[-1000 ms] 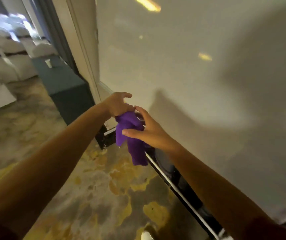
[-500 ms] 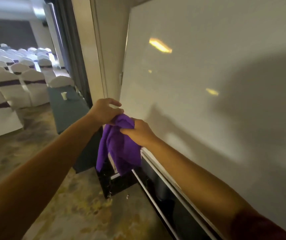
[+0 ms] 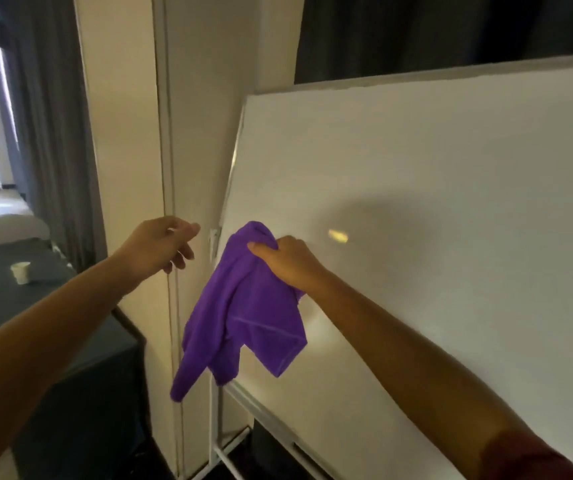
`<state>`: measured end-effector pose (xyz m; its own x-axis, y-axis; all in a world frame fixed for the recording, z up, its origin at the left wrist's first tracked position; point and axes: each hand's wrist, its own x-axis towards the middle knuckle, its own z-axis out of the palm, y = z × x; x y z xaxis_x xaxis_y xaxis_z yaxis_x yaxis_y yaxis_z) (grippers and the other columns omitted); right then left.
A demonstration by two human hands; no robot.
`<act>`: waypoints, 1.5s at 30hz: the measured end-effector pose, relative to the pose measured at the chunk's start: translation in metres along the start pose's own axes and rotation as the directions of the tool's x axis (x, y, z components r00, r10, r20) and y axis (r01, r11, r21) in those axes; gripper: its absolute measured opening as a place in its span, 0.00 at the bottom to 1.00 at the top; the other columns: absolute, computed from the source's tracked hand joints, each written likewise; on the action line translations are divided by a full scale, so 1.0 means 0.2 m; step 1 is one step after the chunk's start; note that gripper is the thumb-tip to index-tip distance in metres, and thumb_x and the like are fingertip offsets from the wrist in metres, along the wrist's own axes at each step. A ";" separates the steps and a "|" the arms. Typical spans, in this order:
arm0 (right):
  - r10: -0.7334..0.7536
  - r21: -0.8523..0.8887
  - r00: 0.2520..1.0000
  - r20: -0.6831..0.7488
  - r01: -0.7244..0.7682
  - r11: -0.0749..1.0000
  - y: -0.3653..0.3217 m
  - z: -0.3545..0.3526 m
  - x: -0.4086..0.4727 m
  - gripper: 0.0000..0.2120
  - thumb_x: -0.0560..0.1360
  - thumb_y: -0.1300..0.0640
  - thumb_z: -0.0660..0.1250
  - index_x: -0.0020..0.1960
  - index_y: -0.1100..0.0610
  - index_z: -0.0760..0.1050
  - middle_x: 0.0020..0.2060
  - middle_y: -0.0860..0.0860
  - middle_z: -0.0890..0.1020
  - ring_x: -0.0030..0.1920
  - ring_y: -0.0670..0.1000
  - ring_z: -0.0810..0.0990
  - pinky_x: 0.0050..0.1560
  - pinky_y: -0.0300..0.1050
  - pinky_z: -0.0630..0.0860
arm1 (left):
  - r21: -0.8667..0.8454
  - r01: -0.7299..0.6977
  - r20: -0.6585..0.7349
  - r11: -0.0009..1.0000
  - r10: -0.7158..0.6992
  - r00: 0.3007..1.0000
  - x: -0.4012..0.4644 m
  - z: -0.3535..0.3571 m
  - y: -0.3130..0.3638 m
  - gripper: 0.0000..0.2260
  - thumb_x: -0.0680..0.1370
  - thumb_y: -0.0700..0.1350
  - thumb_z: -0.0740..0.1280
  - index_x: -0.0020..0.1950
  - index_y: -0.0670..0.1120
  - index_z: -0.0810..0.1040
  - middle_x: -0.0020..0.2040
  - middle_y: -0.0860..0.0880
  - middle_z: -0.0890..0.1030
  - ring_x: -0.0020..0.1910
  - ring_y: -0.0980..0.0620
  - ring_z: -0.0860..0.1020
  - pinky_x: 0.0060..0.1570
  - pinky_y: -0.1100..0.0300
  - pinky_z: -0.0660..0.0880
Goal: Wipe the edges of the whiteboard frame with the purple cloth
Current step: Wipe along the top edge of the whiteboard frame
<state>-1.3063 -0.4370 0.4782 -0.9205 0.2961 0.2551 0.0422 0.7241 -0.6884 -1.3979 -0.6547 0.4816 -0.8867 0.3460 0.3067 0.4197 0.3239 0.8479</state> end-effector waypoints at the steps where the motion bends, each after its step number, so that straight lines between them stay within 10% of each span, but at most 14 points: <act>1: -0.013 -0.030 0.999 -0.045 0.012 0.999 -0.04 -0.05 0.10 0.25 0.79 0.38 0.61 0.54 0.60 0.78 0.41 0.51 0.78 0.41 0.52 0.78 0.42 0.42 0.71 | 0.019 -0.033 -0.006 0.999 0.034 0.999 0.11 -0.02 -0.01 0.14 0.84 0.55 0.66 0.62 0.46 0.79 0.49 0.44 0.85 0.42 0.46 0.83 0.42 0.53 0.79; 11: -0.079 0.086 0.919 -0.386 0.121 0.989 -0.55 -0.55 0.99 0.10 0.75 0.43 0.68 0.46 0.49 0.75 0.43 0.49 0.82 0.43 0.50 0.81 0.36 0.42 0.73 | 0.181 -0.294 -0.023 0.938 0.303 0.953 1.01 0.06 -0.23 0.30 0.80 0.61 0.69 0.79 0.54 0.67 0.78 0.48 0.68 0.67 0.46 0.77 0.60 0.51 0.75; 24: 0.058 0.252 0.837 -0.544 0.097 0.963 -1.03 -0.80 1.98 0.15 0.76 0.54 0.69 0.61 0.56 0.76 0.48 0.54 0.83 0.47 0.54 0.82 0.41 0.46 0.79 | 0.132 -0.542 -0.046 0.830 0.551 0.833 1.84 -0.04 -0.22 0.28 0.79 0.52 0.74 0.76 0.48 0.71 0.75 0.45 0.71 0.68 0.42 0.76 0.68 0.44 0.76; 32: -0.004 0.051 0.464 -0.886 0.107 0.993 -1.20 -1.11 2.17 0.18 0.78 0.58 0.64 0.66 0.61 0.72 0.56 0.55 0.81 0.53 0.54 0.81 0.53 0.44 0.79 | -0.003 -0.639 -0.055 0.769 0.638 0.768 2.03 0.02 -0.32 0.30 0.79 0.54 0.73 0.78 0.49 0.68 0.76 0.45 0.68 0.71 0.44 0.73 0.69 0.48 0.73; 36: -0.480 -0.523 0.224 -0.848 -0.204 0.828 -1.22 -1.18 2.26 0.14 0.78 0.50 0.62 0.62 0.50 0.77 0.56 0.52 0.82 0.55 0.54 0.80 0.47 0.42 0.71 | 0.079 -0.682 0.036 0.727 0.681 0.731 2.08 0.11 -0.37 0.32 0.80 0.59 0.69 0.81 0.54 0.63 0.81 0.50 0.63 0.76 0.47 0.69 0.73 0.49 0.72; 42: -0.510 -0.894 0.773 -0.376 -0.157 0.421 -0.93 -0.88 2.58 0.17 0.78 0.58 0.62 0.66 0.50 0.75 0.58 0.57 0.81 0.58 0.61 0.78 0.55 0.51 0.73 | 0.127 -0.709 0.088 0.694 0.704 0.705 2.15 0.26 -0.36 0.28 0.80 0.59 0.68 0.80 0.56 0.66 0.84 0.52 0.60 0.77 0.48 0.69 0.71 0.52 0.71; 45: -0.384 -0.911 0.899 -0.211 -0.039 0.410 -0.80 -0.71 2.65 0.16 0.78 0.56 0.64 0.66 0.50 0.75 0.59 0.55 0.81 0.58 0.59 0.77 0.53 0.47 0.71 | 0.120 -0.727 0.116 0.676 0.718 0.686 2.17 0.34 -0.37 0.27 0.80 0.57 0.69 0.78 0.54 0.69 0.84 0.50 0.60 0.76 0.48 0.71 0.68 0.57 0.71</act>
<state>-1.7453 -0.3064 0.8197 -0.7618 0.1197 0.6367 0.4069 0.8532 0.3264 -1.8001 -0.4679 0.5220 -0.2847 0.5725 0.7689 0.9518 0.0732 0.2979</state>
